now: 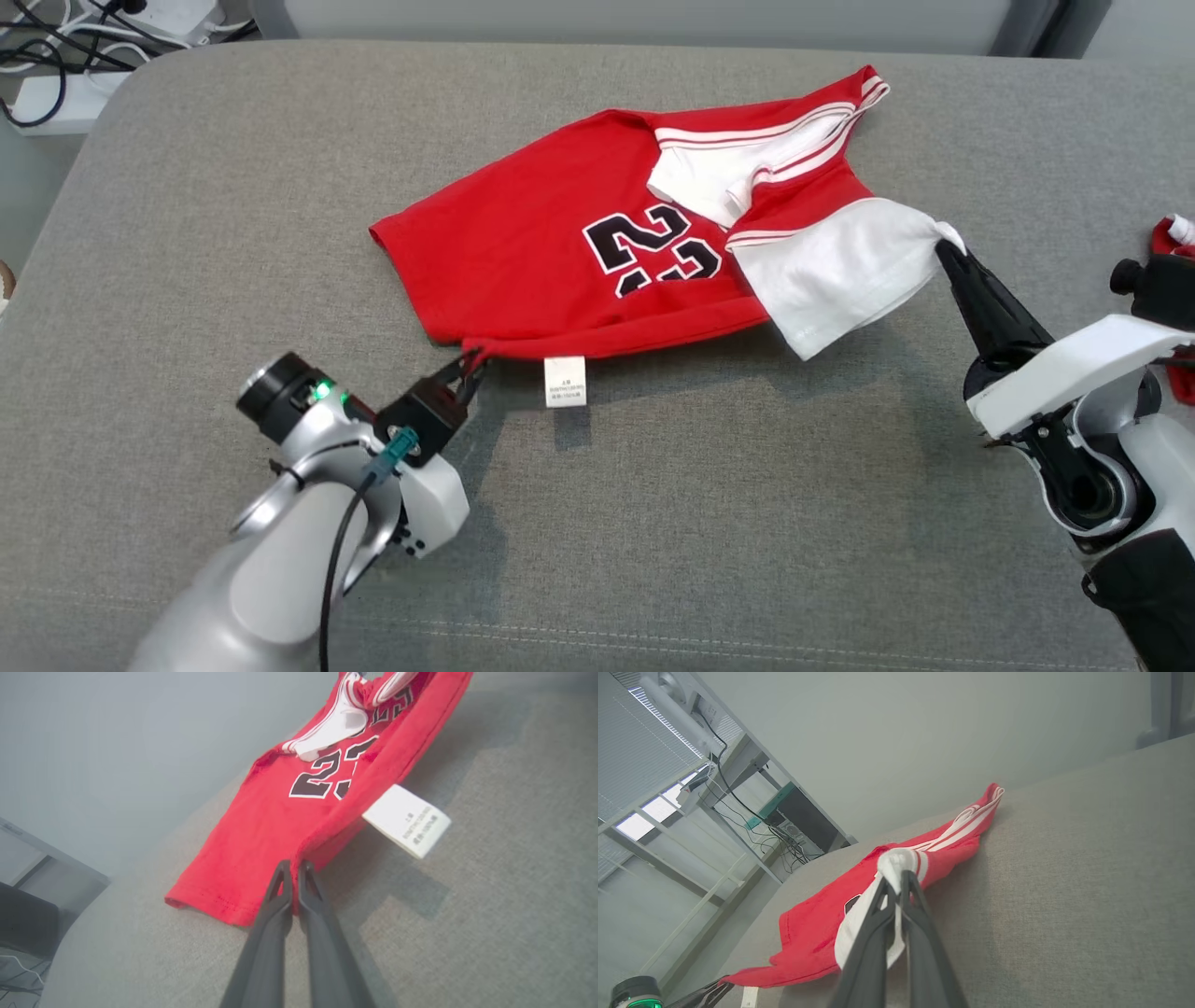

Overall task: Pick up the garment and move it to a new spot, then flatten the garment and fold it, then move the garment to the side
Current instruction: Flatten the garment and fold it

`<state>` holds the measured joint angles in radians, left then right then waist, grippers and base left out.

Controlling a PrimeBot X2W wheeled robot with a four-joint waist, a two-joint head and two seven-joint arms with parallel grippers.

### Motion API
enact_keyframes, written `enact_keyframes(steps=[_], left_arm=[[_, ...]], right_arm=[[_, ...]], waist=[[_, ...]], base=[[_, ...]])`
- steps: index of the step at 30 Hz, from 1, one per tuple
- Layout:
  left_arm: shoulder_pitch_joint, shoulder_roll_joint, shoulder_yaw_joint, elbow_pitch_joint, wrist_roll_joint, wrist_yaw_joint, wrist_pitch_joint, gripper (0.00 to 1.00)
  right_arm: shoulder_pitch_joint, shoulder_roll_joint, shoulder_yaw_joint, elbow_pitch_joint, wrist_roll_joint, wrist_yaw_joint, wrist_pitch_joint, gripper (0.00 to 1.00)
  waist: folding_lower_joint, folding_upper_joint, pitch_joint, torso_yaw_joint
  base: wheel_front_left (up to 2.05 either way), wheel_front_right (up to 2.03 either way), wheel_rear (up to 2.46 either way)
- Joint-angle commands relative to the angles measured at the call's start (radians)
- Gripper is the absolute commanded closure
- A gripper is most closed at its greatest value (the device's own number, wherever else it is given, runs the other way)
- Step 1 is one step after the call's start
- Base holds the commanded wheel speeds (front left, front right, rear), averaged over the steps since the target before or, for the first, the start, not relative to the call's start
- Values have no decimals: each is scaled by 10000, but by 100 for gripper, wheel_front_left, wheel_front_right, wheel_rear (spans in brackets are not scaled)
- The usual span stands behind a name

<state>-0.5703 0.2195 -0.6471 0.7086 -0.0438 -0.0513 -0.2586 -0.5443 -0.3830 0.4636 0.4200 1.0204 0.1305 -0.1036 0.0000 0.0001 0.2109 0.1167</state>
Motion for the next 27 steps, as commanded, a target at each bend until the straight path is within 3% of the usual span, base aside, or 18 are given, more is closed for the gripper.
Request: enact_keyframes(steps=[1,6,11,19,24,27], left_arm=[[-745,418,435,-369,-130,-102,-32,100],[-2192,1166,811,-896,-350,-446,163,100],[-3560,1818,1041,-974,-373,-583,644,100],[-4297,2434,1182,-308,-663,-688,963,100],[-3797,2786,1294,20,-868,-598,947,100],[-3445,3043,1315,201,-949,-575,1018,100]], right_arm=[[-112,-95,-15,-477,473,2,285,100],[-1019,-59,-748,-1072,2457,2,1880,100],[-2557,402,-1949,-414,3832,2,2525,100],[-4308,884,-3737,2503,5381,2,2452,100],[-4173,774,-3929,3677,5513,2,2448,100],[-4338,504,-4410,4071,5648,2,1871,100]], waist=[[0,-1,-167,-56],[0,-1,-620,-253],[0,-1,-983,-462],[0,-1,-1492,-686],[0,-1,-1569,-775],[0,-1,-1493,-793]], base=[[0,0,0],[0,0,0],[0,0,0],[0,0,0],[0,0,0],[0,0,0]])
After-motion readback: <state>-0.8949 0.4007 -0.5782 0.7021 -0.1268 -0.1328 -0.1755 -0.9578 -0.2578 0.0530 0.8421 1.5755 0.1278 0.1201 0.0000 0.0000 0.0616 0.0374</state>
